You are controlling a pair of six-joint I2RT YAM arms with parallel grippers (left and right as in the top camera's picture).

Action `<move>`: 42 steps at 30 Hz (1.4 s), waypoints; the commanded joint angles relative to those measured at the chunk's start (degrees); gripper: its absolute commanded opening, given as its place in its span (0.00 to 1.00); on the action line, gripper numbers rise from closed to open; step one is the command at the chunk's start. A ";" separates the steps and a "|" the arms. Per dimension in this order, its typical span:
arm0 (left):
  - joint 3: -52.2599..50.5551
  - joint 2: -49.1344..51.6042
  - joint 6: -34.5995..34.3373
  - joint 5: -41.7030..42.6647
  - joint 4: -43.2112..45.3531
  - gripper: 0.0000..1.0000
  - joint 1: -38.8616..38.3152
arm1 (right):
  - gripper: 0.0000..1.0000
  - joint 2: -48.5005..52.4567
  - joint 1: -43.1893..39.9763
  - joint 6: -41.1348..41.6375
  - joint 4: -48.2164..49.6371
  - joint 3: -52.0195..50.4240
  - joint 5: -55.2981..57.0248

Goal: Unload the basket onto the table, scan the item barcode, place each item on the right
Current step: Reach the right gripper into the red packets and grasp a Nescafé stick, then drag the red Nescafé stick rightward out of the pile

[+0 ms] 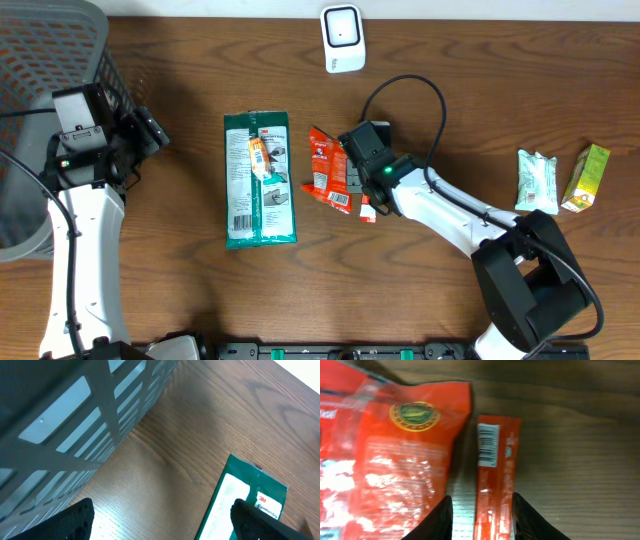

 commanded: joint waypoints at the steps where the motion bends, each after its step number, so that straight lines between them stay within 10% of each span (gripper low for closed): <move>1: 0.79 -0.94 -0.35 -0.74 0.04 0.88 0.46 | 0.31 -0.48 -0.39 5.31 0.09 -1.60 1.38; 42: 0.79 -0.94 -0.35 -0.74 0.04 0.88 0.46 | 0.29 2.27 -6.80 5.49 -4.90 -1.33 -13.64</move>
